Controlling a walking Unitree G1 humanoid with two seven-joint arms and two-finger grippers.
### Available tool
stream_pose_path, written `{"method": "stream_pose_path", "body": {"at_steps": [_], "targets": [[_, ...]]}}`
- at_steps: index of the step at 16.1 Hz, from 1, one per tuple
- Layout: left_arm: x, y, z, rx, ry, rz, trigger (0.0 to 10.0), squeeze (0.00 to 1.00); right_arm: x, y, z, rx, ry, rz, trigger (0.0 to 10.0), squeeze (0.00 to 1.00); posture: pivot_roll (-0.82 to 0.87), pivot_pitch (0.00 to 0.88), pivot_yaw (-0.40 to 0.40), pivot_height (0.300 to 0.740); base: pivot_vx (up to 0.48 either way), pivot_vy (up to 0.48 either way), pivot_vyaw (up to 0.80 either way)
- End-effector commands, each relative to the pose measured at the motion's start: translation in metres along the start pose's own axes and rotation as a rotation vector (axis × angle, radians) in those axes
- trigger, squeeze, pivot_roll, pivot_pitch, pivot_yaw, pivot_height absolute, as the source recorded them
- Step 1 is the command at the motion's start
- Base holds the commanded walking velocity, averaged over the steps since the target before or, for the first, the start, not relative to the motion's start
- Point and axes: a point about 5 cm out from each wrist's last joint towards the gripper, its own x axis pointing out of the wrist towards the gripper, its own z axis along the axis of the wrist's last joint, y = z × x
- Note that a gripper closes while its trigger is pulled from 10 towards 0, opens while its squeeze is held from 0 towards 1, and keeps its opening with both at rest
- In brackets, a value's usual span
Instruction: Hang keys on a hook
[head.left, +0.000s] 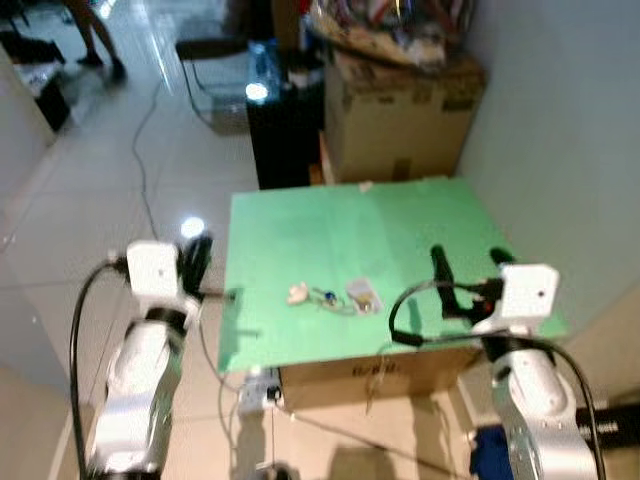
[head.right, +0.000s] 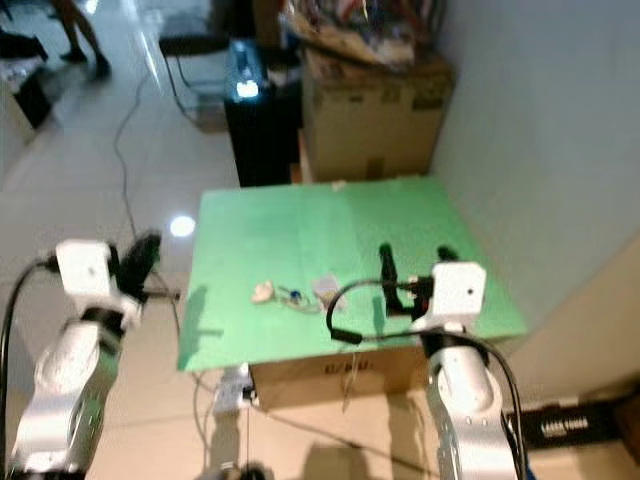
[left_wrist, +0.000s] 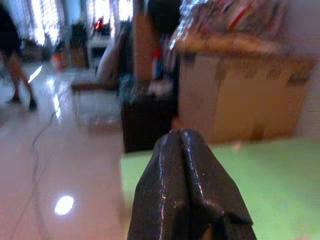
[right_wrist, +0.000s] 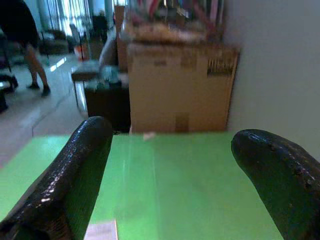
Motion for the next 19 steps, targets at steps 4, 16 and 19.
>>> {"method": "stream_pose_path", "body": {"at_steps": [4, 16, 19], "targets": [[0.008, -0.007, -0.022, 0.063, 0.132, 0.018, 10.0, 0.00, 0.015, 0.003, -0.020, 0.085, 0.090, 0.002, 10.0, 0.00, -0.07, 0.000, 0.018, 0.740, 0.000, 0.000, 0.50], [0.012, -0.015, -0.037, 0.028, 0.198, -0.006, 10.0, 0.00, 0.019, 0.012, -0.043, 0.139, 0.175, 0.087, 10.0, 0.00, -0.07, 0.000, 0.026, 0.740, 0.000, 0.156, 0.57], [0.013, -0.015, -0.042, 0.036, 0.226, -0.016, 10.0, 0.00, 0.018, 0.012, -0.046, 0.131, 0.182, 0.090, 10.0, 0.00, -0.07, 0.000, 0.032, 0.740, 0.000, 0.461, 0.53]]}}
